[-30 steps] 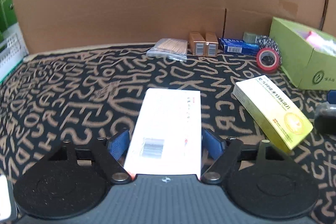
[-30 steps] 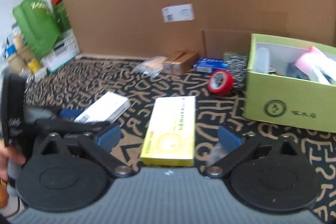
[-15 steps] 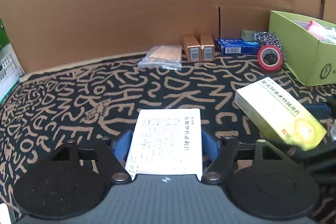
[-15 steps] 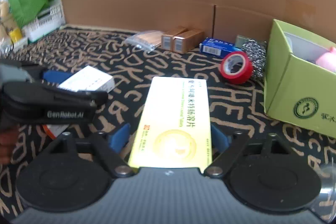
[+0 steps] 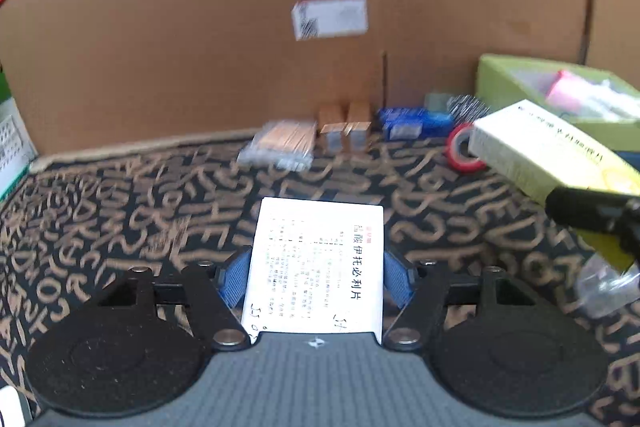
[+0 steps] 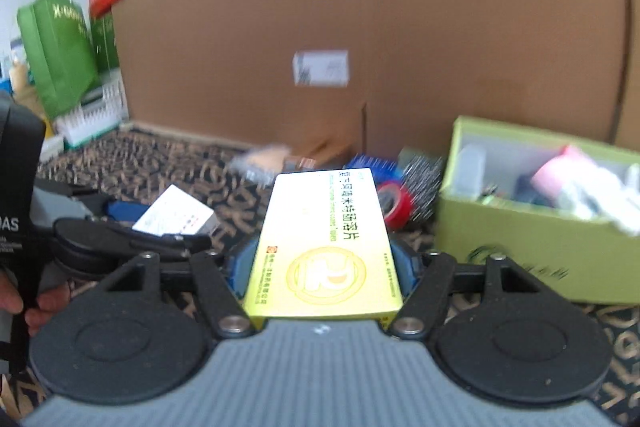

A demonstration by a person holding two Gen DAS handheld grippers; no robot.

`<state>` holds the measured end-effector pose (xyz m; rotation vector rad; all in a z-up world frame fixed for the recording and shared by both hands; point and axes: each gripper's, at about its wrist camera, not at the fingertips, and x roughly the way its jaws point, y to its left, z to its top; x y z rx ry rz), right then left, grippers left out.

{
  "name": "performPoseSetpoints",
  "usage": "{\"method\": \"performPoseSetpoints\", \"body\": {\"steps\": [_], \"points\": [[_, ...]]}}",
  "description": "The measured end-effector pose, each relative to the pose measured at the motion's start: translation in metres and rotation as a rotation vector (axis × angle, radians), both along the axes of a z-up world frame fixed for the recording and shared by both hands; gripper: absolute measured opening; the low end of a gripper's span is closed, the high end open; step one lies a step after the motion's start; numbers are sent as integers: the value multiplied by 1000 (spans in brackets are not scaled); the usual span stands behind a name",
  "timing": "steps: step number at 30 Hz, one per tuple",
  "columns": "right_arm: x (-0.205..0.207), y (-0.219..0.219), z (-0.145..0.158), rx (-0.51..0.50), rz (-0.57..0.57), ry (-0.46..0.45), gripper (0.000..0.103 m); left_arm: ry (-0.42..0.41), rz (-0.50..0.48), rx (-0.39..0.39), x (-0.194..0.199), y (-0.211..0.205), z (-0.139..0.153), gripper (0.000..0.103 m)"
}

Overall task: Organize objects
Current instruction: 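Carry both medicine boxes into the shoebox and open both grippers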

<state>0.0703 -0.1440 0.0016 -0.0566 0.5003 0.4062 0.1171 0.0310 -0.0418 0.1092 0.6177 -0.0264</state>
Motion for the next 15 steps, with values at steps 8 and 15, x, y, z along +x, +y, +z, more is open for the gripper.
{"method": "performPoseSetpoints", "body": {"steps": [8, 15], "points": [[-22, -64, 50, 25, -128, -149, 66, -113, -114, -36, -1, -46, 51, 70], [-27, -128, 80, -11, -301, -234, 66, -216, -230, -73, 11, -106, 99, 70]]}}
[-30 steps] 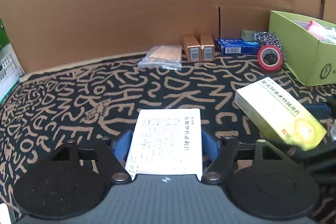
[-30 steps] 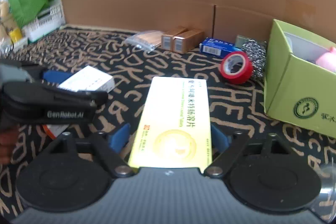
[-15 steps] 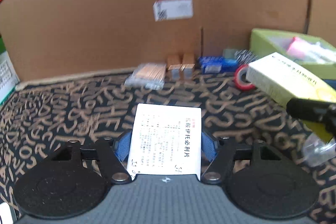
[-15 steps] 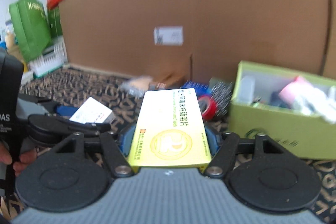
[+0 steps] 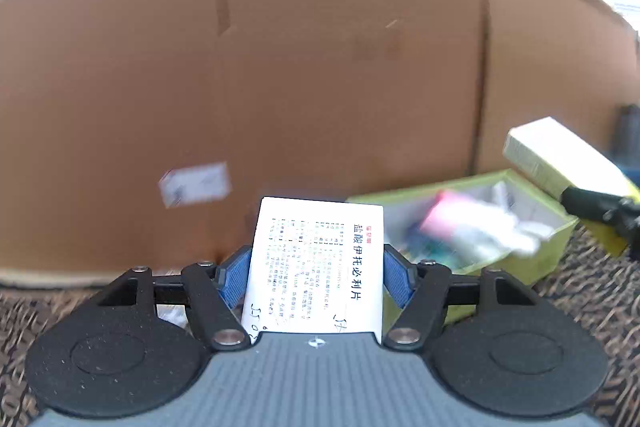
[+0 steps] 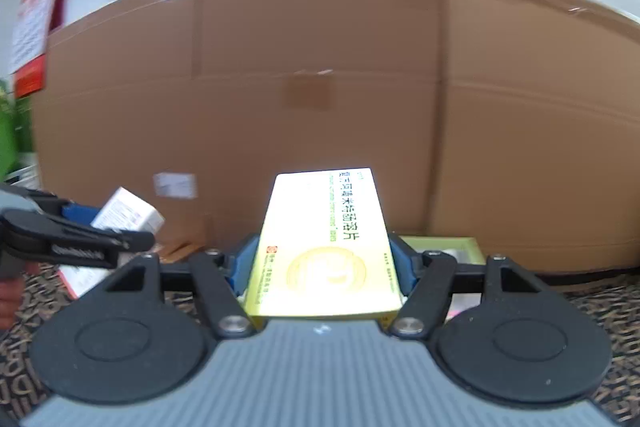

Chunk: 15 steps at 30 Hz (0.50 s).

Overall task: Organize objects
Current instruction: 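Carry both medicine boxes into the shoebox and open both grippers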

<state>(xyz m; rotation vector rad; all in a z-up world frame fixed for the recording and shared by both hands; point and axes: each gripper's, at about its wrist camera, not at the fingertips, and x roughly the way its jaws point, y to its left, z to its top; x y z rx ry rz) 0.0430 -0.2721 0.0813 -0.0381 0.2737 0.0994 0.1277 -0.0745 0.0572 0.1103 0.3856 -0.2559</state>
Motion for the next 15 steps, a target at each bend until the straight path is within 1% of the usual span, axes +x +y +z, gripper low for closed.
{"method": "performPoseSetpoints", "body": {"steps": [3, 7, 9, 12, 15], "points": [[7, -20, 3, -15, -59, -8, 66, -33, -47, 5, 10, -29, 15, 70], [30, -42, -5, -22, -107, 10, 66, -34, -80, -14, 37, -63, 23, 70], [44, -51, -12, -34, -122, 23, 66, -28, -76, -6, 55, -79, 18, 70], [66, -63, -26, -55, -148, 38, 66, 0, -55, 11, 80, -90, 3, 70], [89, -72, -38, -41, -153, 48, 66, 29, -35, 26, 104, -98, -14, 71]]}}
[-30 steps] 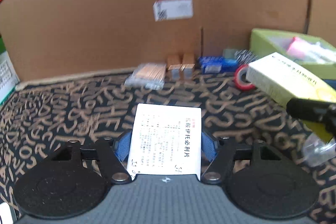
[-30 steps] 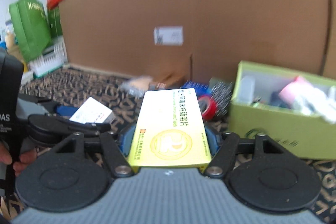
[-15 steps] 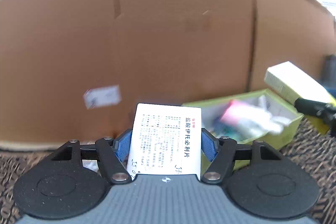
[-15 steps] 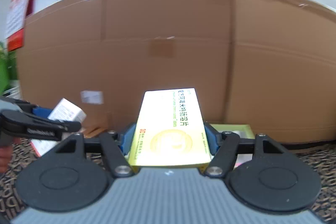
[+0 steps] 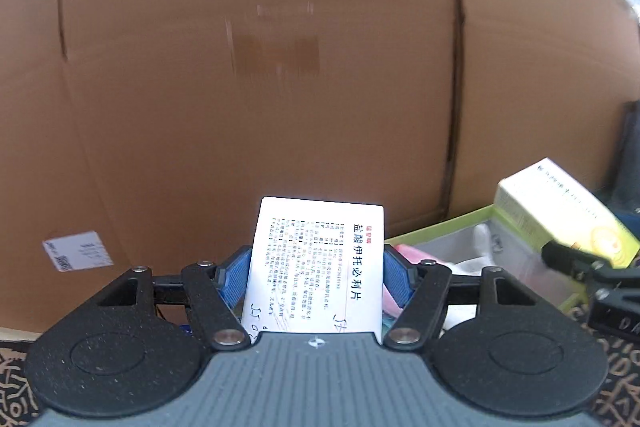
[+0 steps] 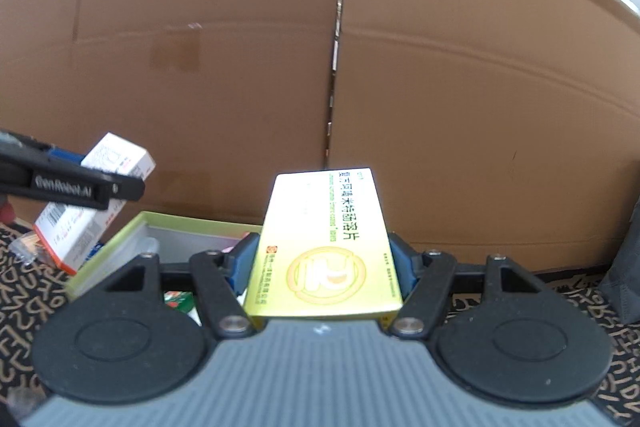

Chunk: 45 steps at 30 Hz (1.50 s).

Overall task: Organize objects
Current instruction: 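Carry both medicine boxes into the shoebox and open both grippers, then grasp the bag of wooden sticks with the left gripper while the right grasps the clear cup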

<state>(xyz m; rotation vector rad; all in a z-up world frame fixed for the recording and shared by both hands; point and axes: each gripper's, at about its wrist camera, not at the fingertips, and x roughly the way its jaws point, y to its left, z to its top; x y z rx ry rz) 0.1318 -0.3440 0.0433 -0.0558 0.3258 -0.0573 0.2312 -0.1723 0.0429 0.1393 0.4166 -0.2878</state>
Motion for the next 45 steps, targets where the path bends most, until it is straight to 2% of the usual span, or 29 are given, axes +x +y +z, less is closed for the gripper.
{"method": "performPoseSetpoints", "body": {"steps": [2, 4, 5, 6, 9, 14, 17, 19, 21, 23, 26, 32, 36, 39, 42, 45], "points": [[13, -4, -9, 26, 4, -5, 66, 21, 14, -19, 12, -1, -9, 71], [28, -7, -19, 47, 20, 14, 72, 31, 2, -35, 19, 0, -16, 85], [36, -7, -25, 50, 41, 51, 94, 60, 13, -23, 23, 1, -20, 95], [41, -6, -30, 48, 47, 80, 103, 79, 31, -14, 25, 3, -23, 95], [35, -4, -43, 31, 16, 59, 103, 58, 15, -17, 18, 16, -31, 95], [23, -9, -45, 118, -21, 41, 103, 49, 0, -51, 5, 37, -33, 95], [14, -5, -38, 153, -23, 34, 103, 45, -6, -71, -3, 51, -29, 95], [2, 1, -32, 162, -7, 14, 103, 37, -8, -79, -10, 40, -21, 95], [-10, 7, -23, 164, 14, -8, 103, 34, -3, -88, -23, 49, -20, 95], [-19, 17, -10, 167, 38, -22, 103, 35, 5, -97, -36, 62, -21, 95], [-38, 34, -7, 173, 75, -20, 103, 38, 39, -100, -53, 85, -33, 95], [-79, 68, -24, 195, 156, 49, 103, 146, 158, -95, -62, 144, -67, 95], [-98, 93, -48, 181, 195, 107, 103, 155, 253, -37, -51, 186, -81, 95], [-102, 107, -63, 198, 202, 165, 103, 163, 337, 12, -22, 215, -87, 95], [-107, 117, -73, 211, 205, 196, 103, 189, 345, 53, 16, 233, -97, 95], [-112, 123, -75, 195, 196, 210, 103, 204, 404, 77, 45, 245, -108, 95]]}}
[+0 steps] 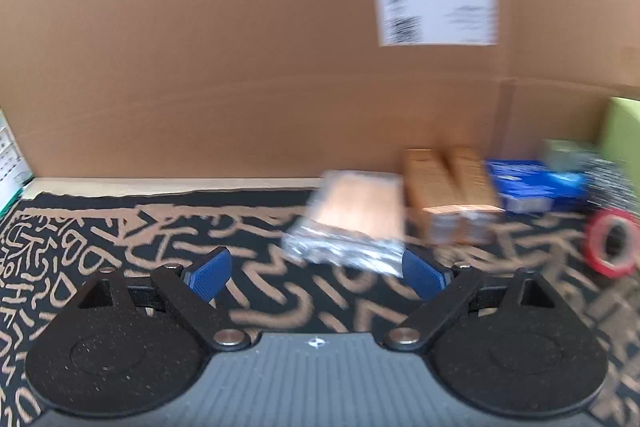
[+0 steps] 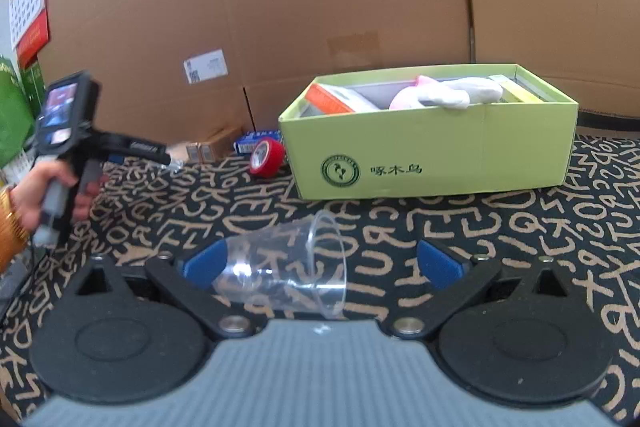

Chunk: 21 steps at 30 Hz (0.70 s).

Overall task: Organize objects
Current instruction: 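Grasp the bag of wooden sticks with the left gripper while the right grasps the clear cup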

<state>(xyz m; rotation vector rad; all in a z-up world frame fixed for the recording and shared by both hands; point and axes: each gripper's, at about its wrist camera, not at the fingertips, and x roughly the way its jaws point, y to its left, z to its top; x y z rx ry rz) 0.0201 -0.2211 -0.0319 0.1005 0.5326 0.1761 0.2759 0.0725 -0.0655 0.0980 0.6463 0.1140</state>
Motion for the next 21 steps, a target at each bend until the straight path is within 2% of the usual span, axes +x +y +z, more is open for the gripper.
{"method": "performPoseSetpoints", "body": {"steps": [4, 8, 10, 11, 12, 14, 16, 18, 19, 20, 21], "points": [[1, 4, 2, -48, -6, 3, 103, 12, -9, -9, 23, 7, -11, 96], [9, 4, -2, -46, -5, 49, 103, -6, -20, -36, 36, 8, -13, 95], [11, 6, -4, -39, 6, 62, 103, -13, -53, -61, 40, 9, -12, 79], [12, 7, -5, -40, 7, 63, 103, -15, -103, -95, 40, 10, -10, 50], [12, 8, -6, -39, 4, 61, 103, -9, -136, -116, 39, 9, -9, 37], [15, 8, -7, -28, -5, 65, 103, -7, -145, -96, 34, 6, -7, 33], [18, 7, -9, -5, -4, 84, 90, -10, -161, -78, 23, 3, -6, 29], [18, 8, -9, 9, 11, 91, 59, -7, -168, -81, 8, 3, -6, 27], [18, 9, -8, 12, 20, 90, 51, -3, -174, -91, -2, 4, -5, 26], [15, 10, -7, 21, 34, 80, 35, 0, -183, -102, -13, 4, -5, 26], [12, 10, -5, 34, 48, 61, 26, 4, -193, -113, -26, 4, -5, 26]]}}
